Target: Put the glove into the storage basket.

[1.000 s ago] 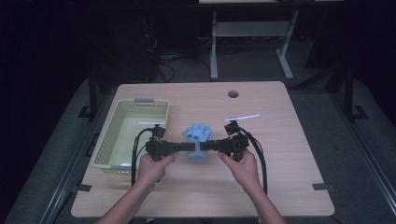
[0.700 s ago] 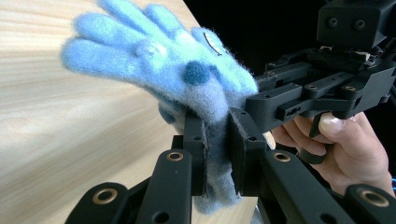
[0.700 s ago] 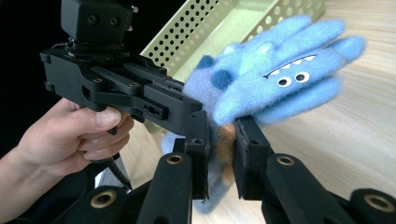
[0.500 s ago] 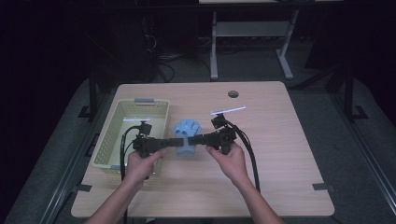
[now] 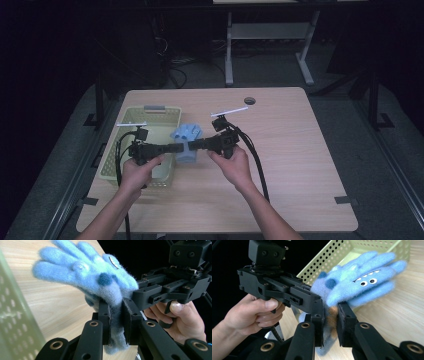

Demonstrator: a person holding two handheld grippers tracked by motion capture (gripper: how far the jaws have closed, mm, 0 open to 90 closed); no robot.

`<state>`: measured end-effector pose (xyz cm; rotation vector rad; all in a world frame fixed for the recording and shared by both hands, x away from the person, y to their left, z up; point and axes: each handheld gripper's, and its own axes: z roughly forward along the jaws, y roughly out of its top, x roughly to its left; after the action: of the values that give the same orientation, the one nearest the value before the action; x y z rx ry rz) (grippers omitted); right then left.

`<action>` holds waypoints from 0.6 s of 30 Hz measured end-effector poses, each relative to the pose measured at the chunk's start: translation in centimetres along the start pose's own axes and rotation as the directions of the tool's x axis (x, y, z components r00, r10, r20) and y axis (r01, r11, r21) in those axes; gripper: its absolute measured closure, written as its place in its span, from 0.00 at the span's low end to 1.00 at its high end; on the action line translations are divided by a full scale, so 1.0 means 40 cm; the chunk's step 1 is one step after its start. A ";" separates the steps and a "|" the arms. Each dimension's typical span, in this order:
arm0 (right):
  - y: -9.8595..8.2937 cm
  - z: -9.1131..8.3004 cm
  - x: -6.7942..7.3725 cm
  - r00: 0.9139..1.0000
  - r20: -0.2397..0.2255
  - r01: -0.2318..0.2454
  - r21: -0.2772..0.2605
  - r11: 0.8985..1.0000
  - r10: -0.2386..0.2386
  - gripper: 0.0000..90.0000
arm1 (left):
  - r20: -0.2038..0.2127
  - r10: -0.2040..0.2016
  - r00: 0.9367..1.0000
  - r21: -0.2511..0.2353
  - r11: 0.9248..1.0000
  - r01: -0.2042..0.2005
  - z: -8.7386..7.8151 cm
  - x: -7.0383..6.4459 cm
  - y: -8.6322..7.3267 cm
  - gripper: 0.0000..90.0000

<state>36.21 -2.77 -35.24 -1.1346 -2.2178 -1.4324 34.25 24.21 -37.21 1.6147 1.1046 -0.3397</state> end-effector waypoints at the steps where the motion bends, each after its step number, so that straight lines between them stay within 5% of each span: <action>1: 0.003 0.004 0.002 1.000 -0.002 -0.001 0.000 1.000 0.001 0.86 | 0.000 0.000 1.000 0.000 1.000 0.000 0.000 0.000 0.000 0.87; 18: 0.043 0.072 0.029 0.999 -0.039 -0.010 -0.005 1.000 0.010 0.86 | -0.020 -0.015 1.000 -0.027 1.000 0.014 -0.081 0.033 0.017 0.87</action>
<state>37.25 0.59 -34.80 -1.1079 -2.1803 -1.4453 34.48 27.69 -36.56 1.5902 1.1321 -0.3181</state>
